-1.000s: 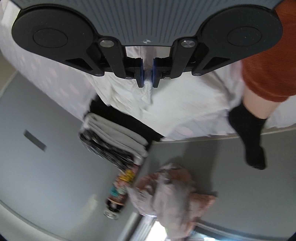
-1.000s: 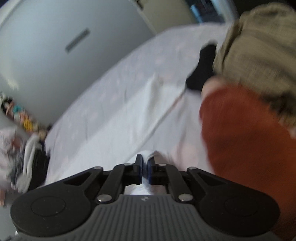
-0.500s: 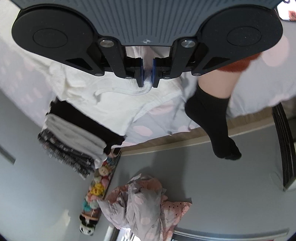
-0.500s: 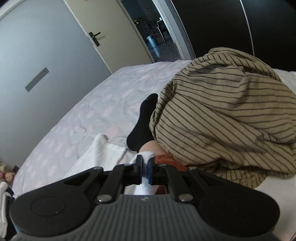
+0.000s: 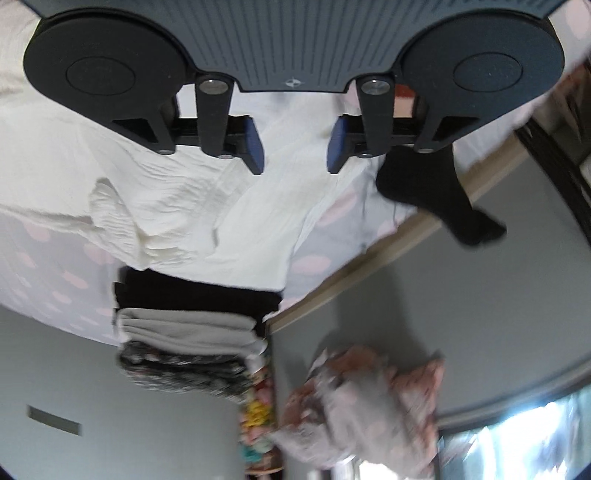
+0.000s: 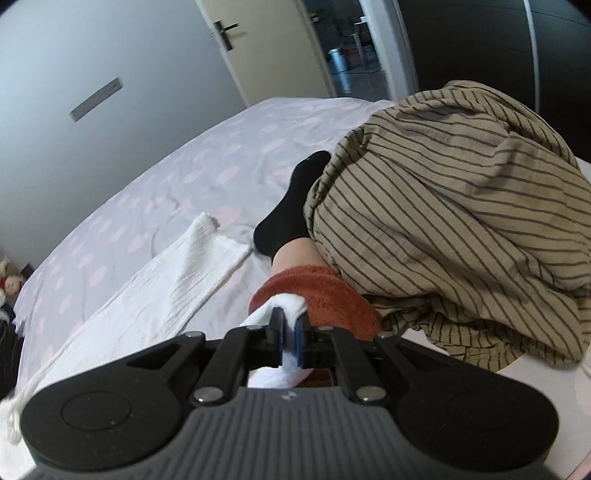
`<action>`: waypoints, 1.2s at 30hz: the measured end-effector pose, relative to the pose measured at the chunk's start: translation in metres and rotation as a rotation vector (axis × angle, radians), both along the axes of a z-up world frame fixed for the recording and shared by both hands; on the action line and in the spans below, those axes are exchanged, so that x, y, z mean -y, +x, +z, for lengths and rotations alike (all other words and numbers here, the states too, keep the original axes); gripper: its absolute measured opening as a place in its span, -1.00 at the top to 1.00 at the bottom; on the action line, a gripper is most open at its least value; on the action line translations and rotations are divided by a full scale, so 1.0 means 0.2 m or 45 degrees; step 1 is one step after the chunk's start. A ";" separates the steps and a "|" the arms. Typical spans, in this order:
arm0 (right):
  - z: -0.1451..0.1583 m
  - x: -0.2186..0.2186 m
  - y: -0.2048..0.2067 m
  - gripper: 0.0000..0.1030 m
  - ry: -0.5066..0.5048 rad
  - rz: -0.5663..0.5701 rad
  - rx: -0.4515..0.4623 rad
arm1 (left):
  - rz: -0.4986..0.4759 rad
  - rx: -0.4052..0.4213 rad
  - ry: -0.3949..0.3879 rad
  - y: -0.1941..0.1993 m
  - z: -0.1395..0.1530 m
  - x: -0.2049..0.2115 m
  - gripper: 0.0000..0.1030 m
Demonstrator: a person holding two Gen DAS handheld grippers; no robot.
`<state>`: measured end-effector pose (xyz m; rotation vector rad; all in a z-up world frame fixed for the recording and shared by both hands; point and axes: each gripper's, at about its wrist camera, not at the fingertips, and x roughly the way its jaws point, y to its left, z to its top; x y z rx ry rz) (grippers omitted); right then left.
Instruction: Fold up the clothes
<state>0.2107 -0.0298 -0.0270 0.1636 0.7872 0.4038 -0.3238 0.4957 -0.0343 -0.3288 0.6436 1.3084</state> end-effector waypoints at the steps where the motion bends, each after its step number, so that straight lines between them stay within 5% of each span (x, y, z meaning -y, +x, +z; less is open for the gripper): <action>1: 0.00 0.01 -0.01 0.85 -0.018 0.022 0.002 | -0.047 -0.017 0.014 0.02 0.02 0.03 0.08; 12: 0.02 0.05 -0.05 0.73 -0.336 0.262 -0.092 | -0.521 -0.175 -0.073 0.38 0.00 0.28 0.09; 16: 0.06 -0.05 -0.06 0.71 -0.638 0.427 -0.094 | -0.638 -0.261 -0.064 0.49 -0.04 0.38 0.08; 21: 0.18 -0.20 -0.07 0.46 -0.843 0.648 0.084 | -0.712 -0.316 -0.084 0.58 -0.10 0.43 0.06; 26: 0.18 -0.48 -0.02 0.38 -0.914 0.893 0.147 | -0.780 -0.348 -0.106 0.61 -0.13 0.48 0.06; 36: -0.16 -0.89 0.16 0.25 -1.016 1.101 -0.049 | -0.811 -0.472 -0.126 0.58 -0.20 0.54 -0.03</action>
